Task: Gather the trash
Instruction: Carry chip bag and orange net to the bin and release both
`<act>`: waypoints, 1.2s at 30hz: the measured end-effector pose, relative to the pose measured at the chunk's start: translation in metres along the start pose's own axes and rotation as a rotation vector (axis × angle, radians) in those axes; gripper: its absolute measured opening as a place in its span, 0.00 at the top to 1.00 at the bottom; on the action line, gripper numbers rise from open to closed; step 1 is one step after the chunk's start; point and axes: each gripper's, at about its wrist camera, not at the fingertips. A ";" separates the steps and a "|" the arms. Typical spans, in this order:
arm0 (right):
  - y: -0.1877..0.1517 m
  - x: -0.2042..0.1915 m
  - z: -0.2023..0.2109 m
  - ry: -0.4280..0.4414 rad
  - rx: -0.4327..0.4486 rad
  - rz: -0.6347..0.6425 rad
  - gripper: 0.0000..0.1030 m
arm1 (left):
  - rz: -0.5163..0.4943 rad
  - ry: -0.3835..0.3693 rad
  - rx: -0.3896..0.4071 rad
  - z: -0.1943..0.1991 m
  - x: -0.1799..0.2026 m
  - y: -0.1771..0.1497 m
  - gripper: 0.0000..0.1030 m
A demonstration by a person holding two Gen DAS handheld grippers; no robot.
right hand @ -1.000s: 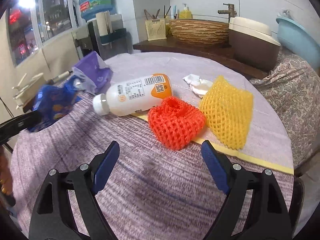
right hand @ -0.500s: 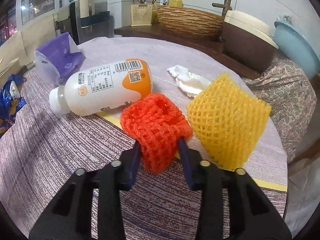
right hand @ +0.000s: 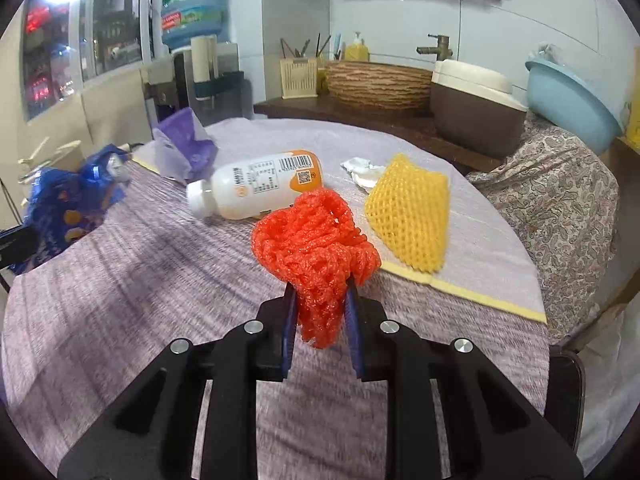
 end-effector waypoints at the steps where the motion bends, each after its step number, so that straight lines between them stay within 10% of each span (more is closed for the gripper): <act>1: -0.005 -0.001 0.010 0.003 0.012 -0.001 0.78 | 0.002 -0.008 -0.001 0.001 0.003 -0.001 0.76; 21: -0.087 0.054 0.152 -0.187 0.186 -0.166 0.78 | -0.145 -0.225 0.007 -0.002 0.153 -0.014 0.76; 36: -0.147 0.187 0.150 -0.383 0.107 -0.364 0.78 | -0.245 -0.350 -0.033 -0.040 0.264 -0.014 0.76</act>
Point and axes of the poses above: each gripper's, at about its wrist camera, not at the fingertips, and z roughly against the way its jaws point, x to its right, y to its top, and after that the axes turned 11 degrees about y, right-handed
